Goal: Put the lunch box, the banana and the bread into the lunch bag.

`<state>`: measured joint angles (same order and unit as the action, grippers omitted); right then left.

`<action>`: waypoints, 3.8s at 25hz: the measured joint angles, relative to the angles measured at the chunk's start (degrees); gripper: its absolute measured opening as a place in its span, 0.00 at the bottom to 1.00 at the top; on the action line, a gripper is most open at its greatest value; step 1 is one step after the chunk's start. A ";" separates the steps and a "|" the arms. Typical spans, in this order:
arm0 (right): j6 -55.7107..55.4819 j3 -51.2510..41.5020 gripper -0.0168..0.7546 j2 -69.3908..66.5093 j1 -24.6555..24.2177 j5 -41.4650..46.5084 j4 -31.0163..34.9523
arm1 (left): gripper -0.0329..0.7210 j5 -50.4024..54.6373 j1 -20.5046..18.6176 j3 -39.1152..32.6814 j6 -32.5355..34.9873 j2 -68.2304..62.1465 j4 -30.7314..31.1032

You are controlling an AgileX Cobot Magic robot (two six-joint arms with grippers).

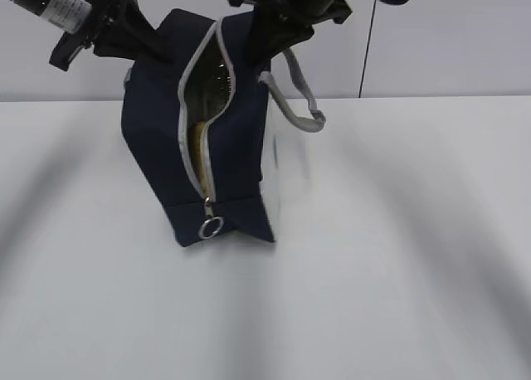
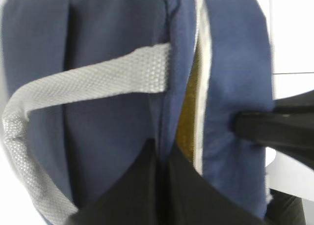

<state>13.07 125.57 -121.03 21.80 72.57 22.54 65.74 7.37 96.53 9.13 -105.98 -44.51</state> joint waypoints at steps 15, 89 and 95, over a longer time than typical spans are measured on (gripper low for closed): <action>-1.39 -4.50 0.01 2.49 -3.70 0.24 -2.97 | 0.04 -8.30 4.02 0.00 0.04 -2.18 -1.87; 18.60 -87.66 0.60 40.60 19.00 -80.08 3.26 | 0.62 1.41 -1.01 -21.37 0.55 24.82 17.49; 8.09 -88.37 0.60 39.03 19.13 -87.38 -5.90 | 0.62 -1.16 -1.01 -22.48 1.09 24.82 17.49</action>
<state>21.16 37.21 -82.00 40.93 -14.81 16.64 64.58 6.36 74.05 10.22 -81.15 -27.02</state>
